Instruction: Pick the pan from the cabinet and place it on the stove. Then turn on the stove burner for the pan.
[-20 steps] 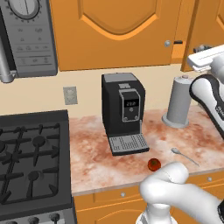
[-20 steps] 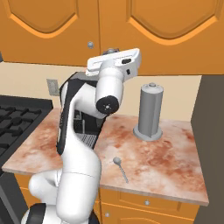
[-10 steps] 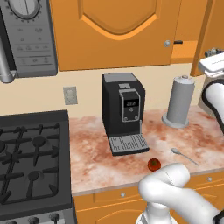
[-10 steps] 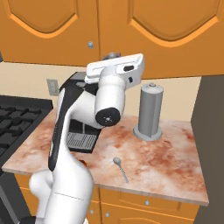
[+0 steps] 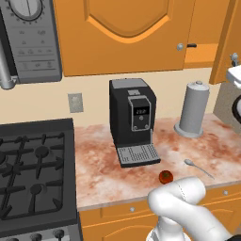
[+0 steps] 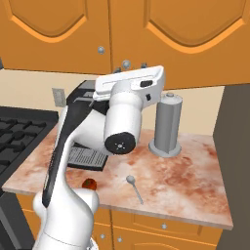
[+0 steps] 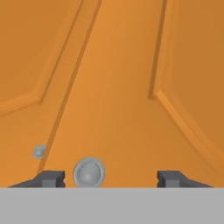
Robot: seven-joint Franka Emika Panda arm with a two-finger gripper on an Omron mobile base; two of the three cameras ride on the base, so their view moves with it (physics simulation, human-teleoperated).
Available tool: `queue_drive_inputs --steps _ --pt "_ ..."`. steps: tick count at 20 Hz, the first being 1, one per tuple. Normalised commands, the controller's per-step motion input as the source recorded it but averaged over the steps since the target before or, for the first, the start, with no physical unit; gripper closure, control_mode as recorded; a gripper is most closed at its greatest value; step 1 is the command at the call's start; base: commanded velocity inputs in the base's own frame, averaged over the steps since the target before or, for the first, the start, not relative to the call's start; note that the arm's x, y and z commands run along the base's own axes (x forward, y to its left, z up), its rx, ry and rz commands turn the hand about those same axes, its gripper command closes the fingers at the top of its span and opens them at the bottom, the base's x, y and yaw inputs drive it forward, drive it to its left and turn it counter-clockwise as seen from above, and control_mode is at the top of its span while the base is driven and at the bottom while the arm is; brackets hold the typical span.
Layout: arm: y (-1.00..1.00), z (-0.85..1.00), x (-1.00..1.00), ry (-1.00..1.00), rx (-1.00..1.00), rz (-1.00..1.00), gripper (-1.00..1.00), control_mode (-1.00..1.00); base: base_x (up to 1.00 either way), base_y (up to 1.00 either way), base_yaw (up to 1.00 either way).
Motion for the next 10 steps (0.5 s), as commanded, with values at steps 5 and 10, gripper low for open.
queue_drive_inputs --steps 5,10 --pt "-0.11 0.07 -0.59 0.00 -0.01 0.00 -1.00 -1.00 0.00 0.00 0.00" --pt "0.28 0.08 -0.52 0.01 -0.15 -0.01 -1.00 -1.00 0.00 0.00 0.00"
